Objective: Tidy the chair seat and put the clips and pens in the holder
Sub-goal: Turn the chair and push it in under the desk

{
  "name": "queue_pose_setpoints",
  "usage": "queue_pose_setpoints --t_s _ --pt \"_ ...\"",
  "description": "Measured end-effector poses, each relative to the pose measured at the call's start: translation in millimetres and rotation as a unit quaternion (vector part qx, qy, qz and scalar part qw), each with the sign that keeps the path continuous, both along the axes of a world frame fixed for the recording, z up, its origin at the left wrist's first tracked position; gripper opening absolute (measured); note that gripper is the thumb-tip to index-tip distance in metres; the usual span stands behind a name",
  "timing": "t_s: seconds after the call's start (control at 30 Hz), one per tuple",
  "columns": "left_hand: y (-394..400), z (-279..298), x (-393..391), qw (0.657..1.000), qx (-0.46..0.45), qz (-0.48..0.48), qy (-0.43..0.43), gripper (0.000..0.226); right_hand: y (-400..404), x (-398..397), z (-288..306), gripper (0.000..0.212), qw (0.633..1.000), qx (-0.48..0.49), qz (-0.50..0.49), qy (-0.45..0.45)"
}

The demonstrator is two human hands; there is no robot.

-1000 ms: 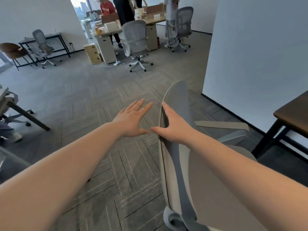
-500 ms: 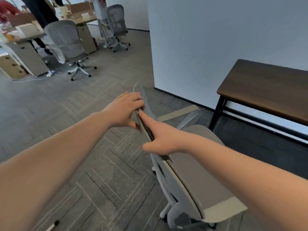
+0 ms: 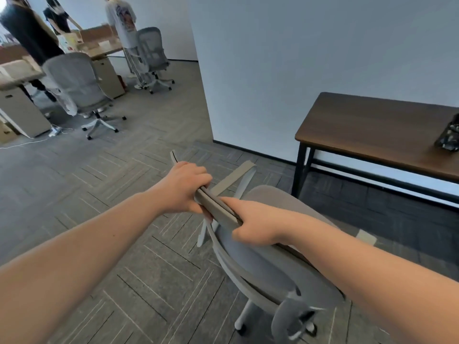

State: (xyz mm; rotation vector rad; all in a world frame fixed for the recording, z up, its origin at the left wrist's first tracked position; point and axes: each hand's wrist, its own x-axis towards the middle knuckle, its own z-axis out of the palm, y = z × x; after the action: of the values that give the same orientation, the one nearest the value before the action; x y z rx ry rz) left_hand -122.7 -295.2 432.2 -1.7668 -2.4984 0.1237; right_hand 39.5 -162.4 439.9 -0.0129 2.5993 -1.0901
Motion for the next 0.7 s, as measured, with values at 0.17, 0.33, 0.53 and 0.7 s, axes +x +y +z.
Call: queue_pose_setpoints --t_s 0.17,0.33,0.53,0.7 --pt "13.4 -3.7 48.0 0.999 0.011 -0.004 0.041 0.072 34.3 47.5 3.4 0.060 0.999 0.039 0.027 0.003" --pt "38.1 -2.2 102.3 0.994 -0.043 -0.069 0.070 0.065 69.0 99.3 3.3 0.055 0.995 0.093 0.040 -0.010" --pt "80.7 -0.2 166.6 0.992 -0.098 -0.064 0.047 0.057 114.8 158.0 0.3 0.014 0.978 0.202 -0.038 0.026" --pt "107.7 -4.9 190.2 0.992 -0.073 -0.091 0.039 0.052 138.6 182.5 -6.1 0.024 0.963 0.247 -0.093 0.050"
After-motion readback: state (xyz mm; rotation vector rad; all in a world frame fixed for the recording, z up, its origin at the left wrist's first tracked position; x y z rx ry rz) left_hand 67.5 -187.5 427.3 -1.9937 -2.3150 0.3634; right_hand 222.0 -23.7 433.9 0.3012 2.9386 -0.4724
